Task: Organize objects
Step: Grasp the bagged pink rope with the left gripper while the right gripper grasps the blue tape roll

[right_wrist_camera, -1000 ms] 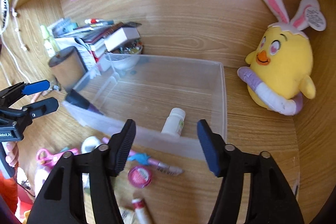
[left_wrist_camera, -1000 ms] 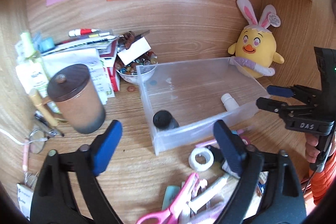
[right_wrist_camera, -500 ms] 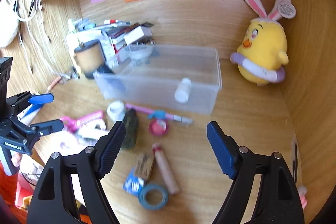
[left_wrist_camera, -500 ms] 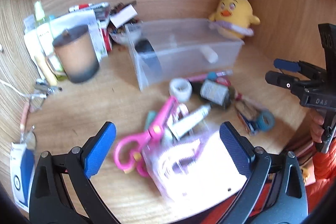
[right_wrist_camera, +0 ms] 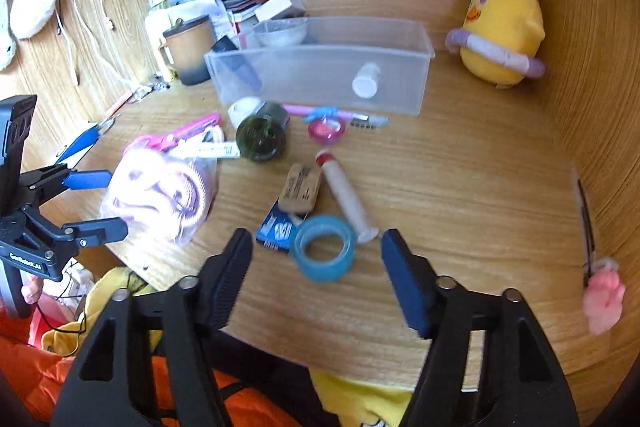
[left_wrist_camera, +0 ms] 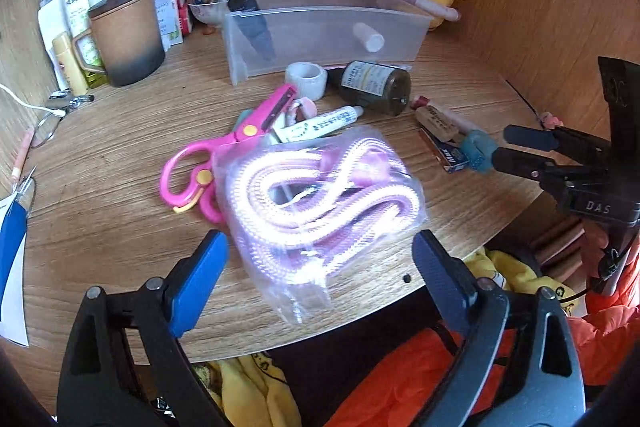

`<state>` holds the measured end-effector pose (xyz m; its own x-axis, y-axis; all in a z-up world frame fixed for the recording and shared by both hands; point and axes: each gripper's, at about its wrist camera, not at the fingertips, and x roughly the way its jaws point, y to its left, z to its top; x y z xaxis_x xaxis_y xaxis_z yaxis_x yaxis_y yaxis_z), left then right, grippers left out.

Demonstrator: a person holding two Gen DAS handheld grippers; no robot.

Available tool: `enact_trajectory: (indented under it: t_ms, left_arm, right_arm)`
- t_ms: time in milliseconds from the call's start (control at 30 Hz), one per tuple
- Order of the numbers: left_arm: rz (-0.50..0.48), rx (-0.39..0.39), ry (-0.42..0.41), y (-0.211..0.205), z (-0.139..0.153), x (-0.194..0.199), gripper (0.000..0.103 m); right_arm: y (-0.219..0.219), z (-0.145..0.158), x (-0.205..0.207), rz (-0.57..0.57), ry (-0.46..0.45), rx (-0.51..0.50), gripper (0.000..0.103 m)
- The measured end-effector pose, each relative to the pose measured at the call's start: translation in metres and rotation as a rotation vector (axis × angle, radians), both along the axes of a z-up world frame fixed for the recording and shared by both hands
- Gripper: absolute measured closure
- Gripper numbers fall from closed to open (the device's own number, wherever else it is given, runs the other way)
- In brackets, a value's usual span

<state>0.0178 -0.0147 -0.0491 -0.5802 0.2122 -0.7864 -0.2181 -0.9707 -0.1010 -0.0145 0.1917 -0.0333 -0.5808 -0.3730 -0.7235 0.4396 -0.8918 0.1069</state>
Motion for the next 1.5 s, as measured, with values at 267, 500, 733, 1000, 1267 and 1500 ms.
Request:
enact_trajectory:
  t_ms: [267,500,733,1000,1267,1500]
  left_arm:
    - [-0.121,-0.017,0.011,0.039,0.004,0.009,0.023]
    - [-0.106,-0.080,0.041,0.032,0.014,-0.008,0.019]
    - [-0.235,-0.164,0.063,0.053,0.010,-0.029,0.007]
    - [-0.307,-0.264,0.034,0.070,-0.014,-0.043,0.014]
    - [-0.324,-0.213,0.028,0.068,-0.015,-0.041,0.032]
    - [-0.251,-0.169,0.043,0.062,-0.014,-0.038,0.037]
  right_arm:
    - [0.007,-0.010,-0.001,-0.035,-0.022,0.008,0.056]
    - [0.006,-0.016,-0.006,-0.033,-0.043,0.004,0.056]
    - [0.003,-0.018,-0.012,-0.032,-0.049,-0.006,0.056]
    - [-0.002,-0.017,-0.016,-0.024,-0.034,0.009,0.059]
    - [-0.007,-0.017,-0.018,-0.018,-0.016,0.027,0.066]
    - [-0.003,-0.012,-0.013,-0.024,-0.001,0.021,0.066]
